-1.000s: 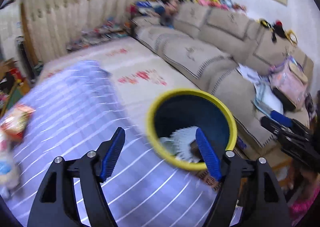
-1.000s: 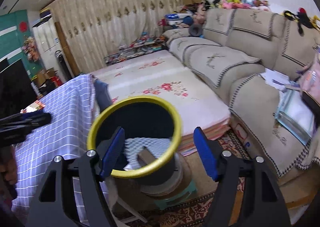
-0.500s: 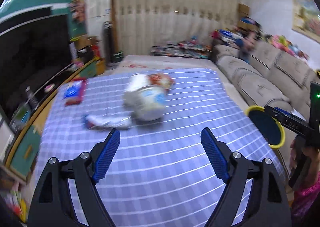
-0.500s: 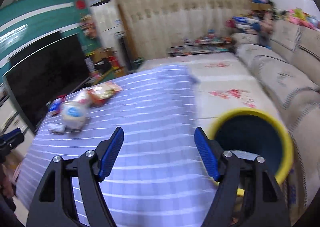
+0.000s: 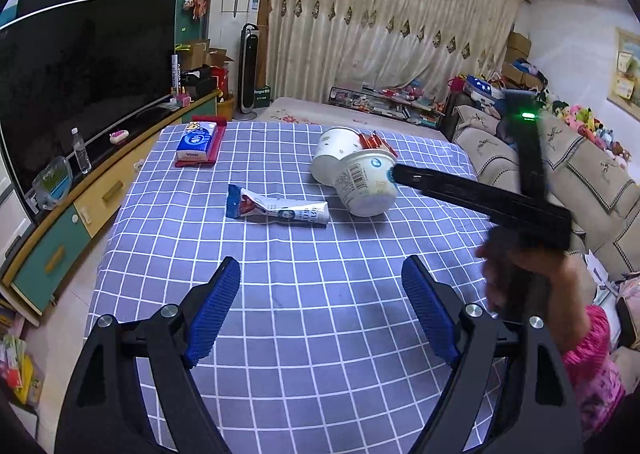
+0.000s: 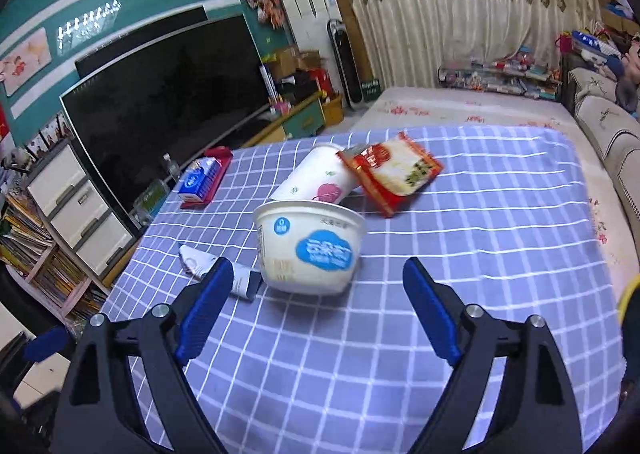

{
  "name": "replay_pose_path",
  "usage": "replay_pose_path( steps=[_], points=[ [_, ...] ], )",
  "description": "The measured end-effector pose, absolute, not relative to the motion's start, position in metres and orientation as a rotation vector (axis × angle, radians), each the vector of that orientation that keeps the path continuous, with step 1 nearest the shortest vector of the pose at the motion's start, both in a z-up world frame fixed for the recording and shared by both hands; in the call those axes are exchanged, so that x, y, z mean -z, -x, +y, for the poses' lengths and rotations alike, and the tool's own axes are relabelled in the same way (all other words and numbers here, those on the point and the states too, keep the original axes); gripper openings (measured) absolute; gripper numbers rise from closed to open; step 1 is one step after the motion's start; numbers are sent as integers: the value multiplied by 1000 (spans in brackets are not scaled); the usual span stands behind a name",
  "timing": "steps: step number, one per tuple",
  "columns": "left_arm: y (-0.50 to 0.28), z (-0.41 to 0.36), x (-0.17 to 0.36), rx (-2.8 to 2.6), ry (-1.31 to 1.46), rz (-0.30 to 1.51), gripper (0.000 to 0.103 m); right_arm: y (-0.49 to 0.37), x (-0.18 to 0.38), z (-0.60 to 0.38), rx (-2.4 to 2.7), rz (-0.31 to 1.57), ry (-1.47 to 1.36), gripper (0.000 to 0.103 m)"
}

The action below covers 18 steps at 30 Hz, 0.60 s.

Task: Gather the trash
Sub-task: 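Return the right gripper to the table and grasp the white yogurt cup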

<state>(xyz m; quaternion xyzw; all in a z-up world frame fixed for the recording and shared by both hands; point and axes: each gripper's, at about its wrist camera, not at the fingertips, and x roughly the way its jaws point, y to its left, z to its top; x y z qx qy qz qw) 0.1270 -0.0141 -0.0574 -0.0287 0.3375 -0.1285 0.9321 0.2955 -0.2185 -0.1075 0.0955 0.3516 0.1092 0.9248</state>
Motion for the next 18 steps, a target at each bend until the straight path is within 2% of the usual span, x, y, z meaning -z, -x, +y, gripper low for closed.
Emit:
replay_pose_path(
  steps=[11, 18],
  points=[
    [-128, -1, 66, 251, 78, 711, 82, -356, 138, -199, -220, 871, -192, 82],
    [-131, -2, 75, 260, 92, 735, 82, -373, 144, -195, -221, 903, -196, 82]
  ],
)
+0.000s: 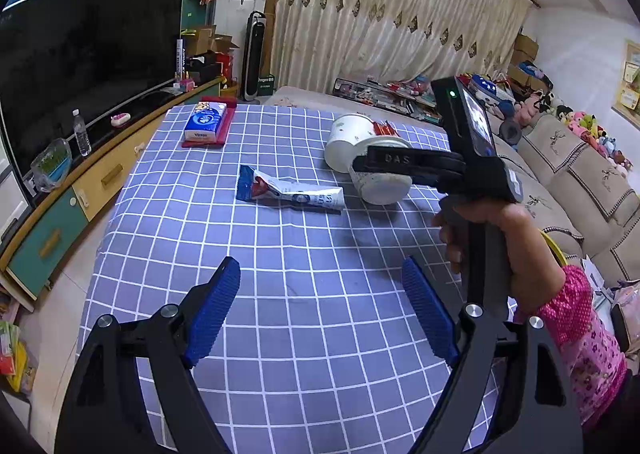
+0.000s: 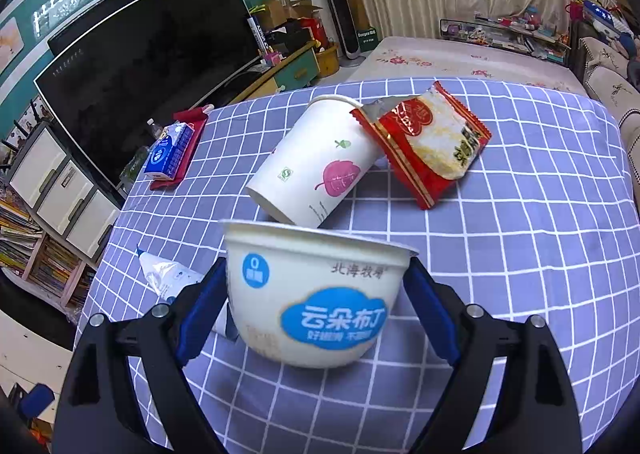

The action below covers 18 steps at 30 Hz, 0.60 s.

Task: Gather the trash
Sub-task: 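Return the right gripper to the table and grasp the white yogurt cup, then carry the yogurt cup to the yellow bin and open the right gripper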

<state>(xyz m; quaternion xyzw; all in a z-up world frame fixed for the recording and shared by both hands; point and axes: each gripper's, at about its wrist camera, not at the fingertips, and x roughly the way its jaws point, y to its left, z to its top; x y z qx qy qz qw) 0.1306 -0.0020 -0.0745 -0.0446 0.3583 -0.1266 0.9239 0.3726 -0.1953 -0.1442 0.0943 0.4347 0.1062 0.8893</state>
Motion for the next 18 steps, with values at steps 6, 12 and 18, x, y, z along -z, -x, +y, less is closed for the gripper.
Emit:
replay_pose_path(
  steps=[6, 12, 18],
  points=[
    [-131, -6, 78, 264, 92, 747, 82, -372, 142, -191, -227, 899, -206, 81],
    [-134, -6, 82, 270, 97, 758, 82, -333, 124, -202, -237, 836, -183, 81],
    [-135, -13, 87, 287, 100, 769, 82, -281, 112, -222, -222, 777, -169, 81]
  ],
)
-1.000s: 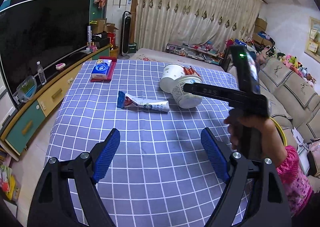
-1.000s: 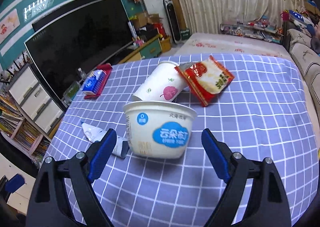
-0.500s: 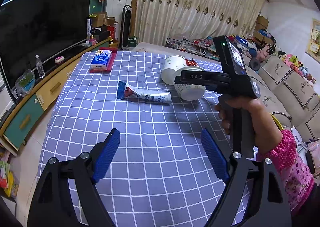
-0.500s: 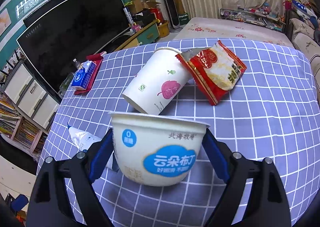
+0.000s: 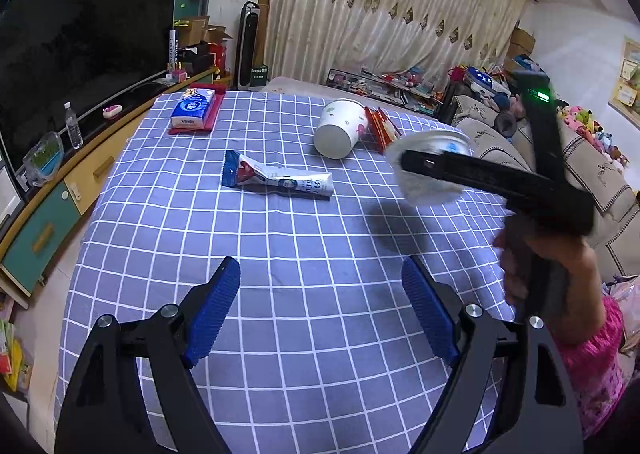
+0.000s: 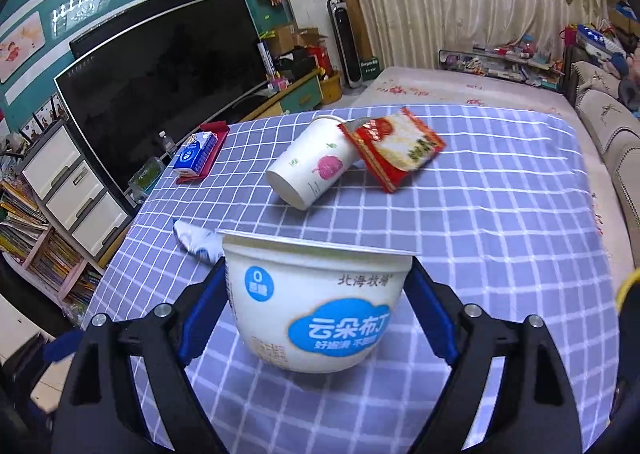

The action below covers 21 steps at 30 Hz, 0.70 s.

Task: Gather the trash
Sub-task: 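Carry the yogurt cup to the yellow bin and open the right gripper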

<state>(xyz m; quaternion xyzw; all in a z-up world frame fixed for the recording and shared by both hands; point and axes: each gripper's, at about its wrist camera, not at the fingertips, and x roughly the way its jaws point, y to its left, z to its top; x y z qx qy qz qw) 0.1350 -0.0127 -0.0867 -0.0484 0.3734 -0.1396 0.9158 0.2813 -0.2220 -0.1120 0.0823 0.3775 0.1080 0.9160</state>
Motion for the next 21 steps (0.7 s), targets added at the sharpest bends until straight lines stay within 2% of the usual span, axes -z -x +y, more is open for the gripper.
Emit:
replay_pose_path(
  steps=[12, 21],
  points=[
    [-142, -36, 91, 317, 74, 772, 82, -194, 96, -333, -4, 695, -196, 81],
    [-150, -70, 95, 342, 35, 781, 82, -154, 123, -466, 286, 713, -280, 81]
  ],
)
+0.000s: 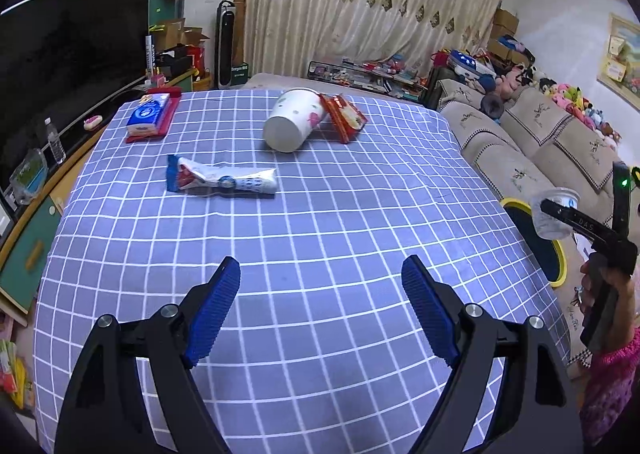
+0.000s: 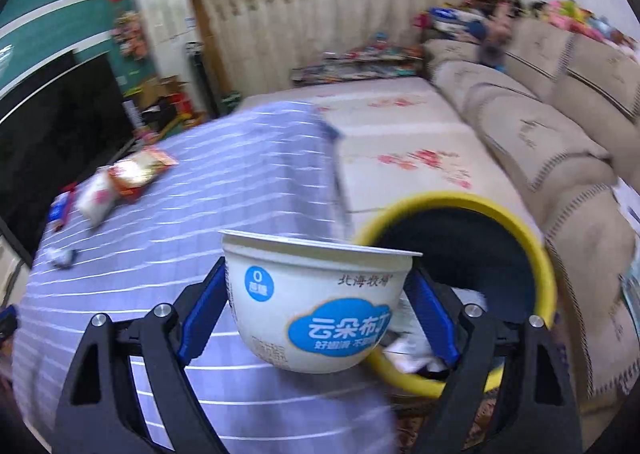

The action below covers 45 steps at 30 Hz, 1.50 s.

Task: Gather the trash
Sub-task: 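Carry the yogurt cup to the yellow bin and open the right gripper, then grasp the white toothpaste tube with the left gripper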

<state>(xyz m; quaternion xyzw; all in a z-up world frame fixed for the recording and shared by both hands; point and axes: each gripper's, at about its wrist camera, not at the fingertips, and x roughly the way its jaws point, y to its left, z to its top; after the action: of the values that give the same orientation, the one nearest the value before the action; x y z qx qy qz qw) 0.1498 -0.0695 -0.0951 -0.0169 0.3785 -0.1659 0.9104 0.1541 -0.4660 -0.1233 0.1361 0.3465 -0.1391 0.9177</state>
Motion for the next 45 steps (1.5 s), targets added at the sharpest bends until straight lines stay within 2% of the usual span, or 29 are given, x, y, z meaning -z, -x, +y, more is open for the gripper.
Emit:
replay_pose_path(
  steps=[7, 17, 25, 30, 37, 45],
  points=[
    [-156, -86, 98, 341, 11, 794, 82, -145, 162, -540, 411, 775, -355, 81],
    [-163, -99, 104, 338, -20, 818, 82, -158, 196, -564, 454, 839, -381, 83],
    [-173, -92, 109, 321, -15, 836, 82, -147, 176, -556, 456, 772, -363, 87],
    [-190, -77, 108, 272, -14, 827, 88, -142, 162, -543, 436, 745, -345, 88],
    [-248, -54, 116, 227, -53, 856, 88, -146, 161, -536, 412, 751, -350, 89],
    [-316, -5, 99, 339, -67, 853, 88, -148, 168, -533, 405, 771, -350, 89]
  ],
)
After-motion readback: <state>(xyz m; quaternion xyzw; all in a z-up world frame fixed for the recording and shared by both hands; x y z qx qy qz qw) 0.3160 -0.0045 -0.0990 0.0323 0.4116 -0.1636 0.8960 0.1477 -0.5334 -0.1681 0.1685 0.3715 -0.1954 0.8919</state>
